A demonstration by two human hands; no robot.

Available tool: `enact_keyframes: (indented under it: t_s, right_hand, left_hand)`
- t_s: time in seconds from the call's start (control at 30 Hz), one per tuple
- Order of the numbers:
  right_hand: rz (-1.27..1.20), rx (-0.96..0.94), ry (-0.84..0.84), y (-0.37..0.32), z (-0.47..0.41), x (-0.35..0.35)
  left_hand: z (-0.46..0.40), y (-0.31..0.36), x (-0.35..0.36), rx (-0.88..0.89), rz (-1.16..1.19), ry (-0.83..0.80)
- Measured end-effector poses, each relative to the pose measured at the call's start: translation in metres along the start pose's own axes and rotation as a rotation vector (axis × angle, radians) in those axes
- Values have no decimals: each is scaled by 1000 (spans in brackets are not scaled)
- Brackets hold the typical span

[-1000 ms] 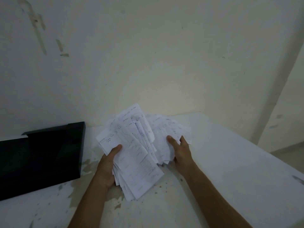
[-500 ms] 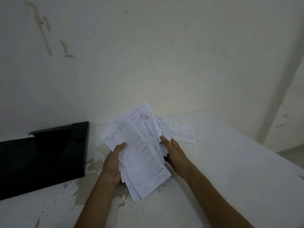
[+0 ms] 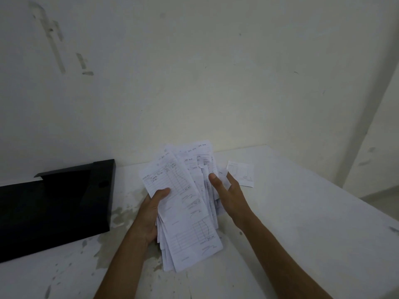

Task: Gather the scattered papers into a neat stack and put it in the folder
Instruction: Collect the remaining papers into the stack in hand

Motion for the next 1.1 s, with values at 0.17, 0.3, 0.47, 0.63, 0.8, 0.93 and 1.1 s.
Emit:
enact_keyframes:
  t_s: [0.17,0.3,0.47,0.63,0.8,0.93,1.1]
  right_hand:
    - [-65,-13,47,-7,3,-2]
    - [-102,5,-74,-6,5,8]
    - [24,97,-42,1,-1,4]
    - [607,304,257,40,-26,-50]
    - [1016,402,154,68,-30,-88]
    - [1051,378,296,68,-26,-95]
    - [1029,539,290,66,-28,-97]
  left_hand:
    - [4,0,2,-93,-98,-79]
    - [7,-7,9,-118,-225,-187]
    - [5,-5,10,-31,-319,-151]
    - [5,0,2,105,-382,59]
    - [2,0,-5,147,-436,77]
    - [1,-1,-7,152,-433,80]
    - [-1,-3,-11,139,-448,98]
Point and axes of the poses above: each hand's wrist, its own z-axis away from the middle knuckle, its own x-axis out of the palm, y = z × x, the point moved 2 cm from there along -z, towards the middle knuckle, and after that the axes turned 7 degrees about -y, right-handed, at the moved point
